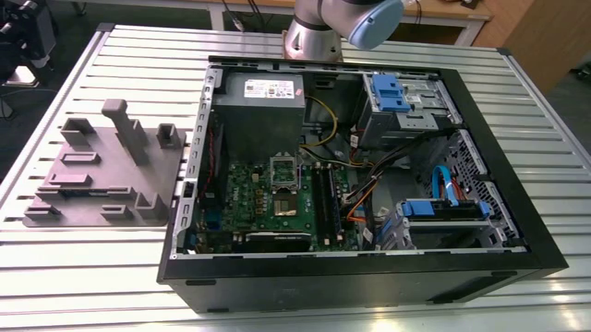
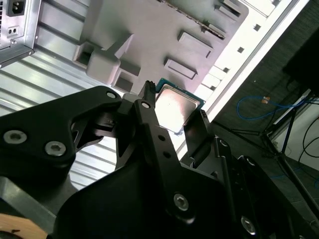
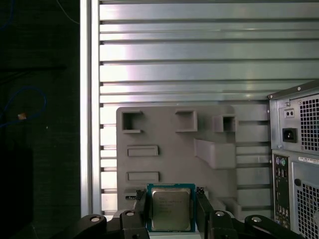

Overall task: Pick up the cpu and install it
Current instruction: 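Pick up the cpu and move it towards the insertion slot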

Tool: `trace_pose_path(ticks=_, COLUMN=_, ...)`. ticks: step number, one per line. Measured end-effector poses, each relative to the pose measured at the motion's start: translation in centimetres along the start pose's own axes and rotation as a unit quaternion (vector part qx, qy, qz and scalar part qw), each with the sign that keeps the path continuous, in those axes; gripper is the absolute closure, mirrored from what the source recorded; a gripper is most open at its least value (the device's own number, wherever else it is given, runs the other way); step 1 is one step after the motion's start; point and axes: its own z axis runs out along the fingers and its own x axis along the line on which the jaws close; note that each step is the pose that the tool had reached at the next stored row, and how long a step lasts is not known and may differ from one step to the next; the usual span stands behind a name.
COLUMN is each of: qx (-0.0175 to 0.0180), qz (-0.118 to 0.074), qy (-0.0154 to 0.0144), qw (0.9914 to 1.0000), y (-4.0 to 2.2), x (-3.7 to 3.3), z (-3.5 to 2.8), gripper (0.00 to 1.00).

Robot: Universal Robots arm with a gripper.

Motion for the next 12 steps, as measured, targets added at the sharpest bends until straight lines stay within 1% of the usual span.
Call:
trace_pose_path(ticks=6, qx=0.0, qz=0.0, qy=0.0, qw=1.0, y=0.02, x=-0.5, z=0.01, gripper=0.53)
trace_pose_path(ticks=12, qx=0.0, qz=0.0, qy=0.0005, qw=1.0, y=0.06, x=-1.54, z=0.04, gripper=0.53)
